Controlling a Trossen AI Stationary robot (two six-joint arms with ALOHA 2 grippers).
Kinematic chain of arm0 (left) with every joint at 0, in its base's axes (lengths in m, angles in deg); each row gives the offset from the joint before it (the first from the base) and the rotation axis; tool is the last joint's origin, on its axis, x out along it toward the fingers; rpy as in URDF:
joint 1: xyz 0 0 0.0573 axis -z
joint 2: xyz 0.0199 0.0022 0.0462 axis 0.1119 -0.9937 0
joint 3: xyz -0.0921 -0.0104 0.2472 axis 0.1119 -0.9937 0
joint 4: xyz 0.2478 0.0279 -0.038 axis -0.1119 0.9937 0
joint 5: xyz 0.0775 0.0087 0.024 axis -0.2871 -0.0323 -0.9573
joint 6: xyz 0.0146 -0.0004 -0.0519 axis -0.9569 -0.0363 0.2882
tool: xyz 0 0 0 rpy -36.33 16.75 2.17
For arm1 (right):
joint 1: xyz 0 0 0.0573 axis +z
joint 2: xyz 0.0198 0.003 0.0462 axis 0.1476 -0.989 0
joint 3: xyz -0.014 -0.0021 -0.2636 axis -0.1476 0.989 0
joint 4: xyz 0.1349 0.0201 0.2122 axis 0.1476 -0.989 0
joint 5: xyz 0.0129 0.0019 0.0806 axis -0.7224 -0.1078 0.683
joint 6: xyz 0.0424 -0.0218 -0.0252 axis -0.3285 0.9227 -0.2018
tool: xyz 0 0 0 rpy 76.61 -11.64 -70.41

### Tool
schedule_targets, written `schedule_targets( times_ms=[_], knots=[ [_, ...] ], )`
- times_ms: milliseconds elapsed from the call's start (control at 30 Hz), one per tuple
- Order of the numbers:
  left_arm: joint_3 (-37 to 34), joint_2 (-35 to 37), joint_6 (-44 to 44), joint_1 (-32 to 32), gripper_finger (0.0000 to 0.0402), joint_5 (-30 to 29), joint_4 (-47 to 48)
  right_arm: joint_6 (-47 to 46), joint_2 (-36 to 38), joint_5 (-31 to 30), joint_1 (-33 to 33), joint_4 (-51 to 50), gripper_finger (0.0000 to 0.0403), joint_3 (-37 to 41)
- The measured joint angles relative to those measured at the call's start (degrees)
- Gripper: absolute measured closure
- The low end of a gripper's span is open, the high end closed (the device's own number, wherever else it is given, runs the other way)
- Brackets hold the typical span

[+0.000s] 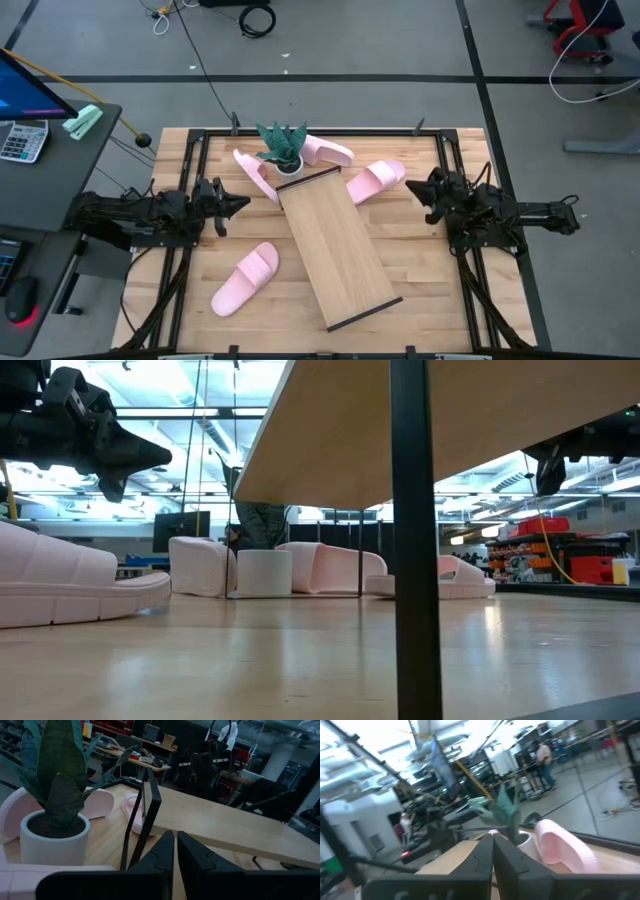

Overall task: Pick and place slides into the shelf
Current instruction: Put the top right pink slipper on the shelf

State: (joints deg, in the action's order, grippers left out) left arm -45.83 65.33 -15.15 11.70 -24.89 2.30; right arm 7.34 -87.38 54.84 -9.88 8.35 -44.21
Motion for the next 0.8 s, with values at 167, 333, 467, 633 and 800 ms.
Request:
schedule_targets(
  times_ms=[167, 333, 467, 633, 800],
  knots=[
    [-0.11, 0.0, -4.24, 0.0, 0.0383, -0.04, -3.22, -6.37, 0.0, -2.5, -1.17, 0.27, 0.0385, 0.0],
    [-0.09, 0.0, -5.84, 0.0, 0.0393, -0.15, -8.66, -11.75, 0.0, -2.5, -3.75, 2.8, 0.0385, 0.0],
    [2.08, 0.0, -4.05, 0.0, 0.0391, -0.73, -11.38, -11.84, 0.0, -2.39, -5.15, 8.12, 0.0383, -0.28],
    [9.41, -0.18, -5.19, -0.02, 0.0391, -2.81, -10.89, -5.82, -1.86, -1.59, -5.68, 8.07, 0.0371, -5.06],
    [18.58, -3.92, -14.97, -0.02, 0.0393, -2.78, -11.02, 8.5, -9.43, 2.69, -5.68, 8.08, 0.0359, -15.47]
  ],
)
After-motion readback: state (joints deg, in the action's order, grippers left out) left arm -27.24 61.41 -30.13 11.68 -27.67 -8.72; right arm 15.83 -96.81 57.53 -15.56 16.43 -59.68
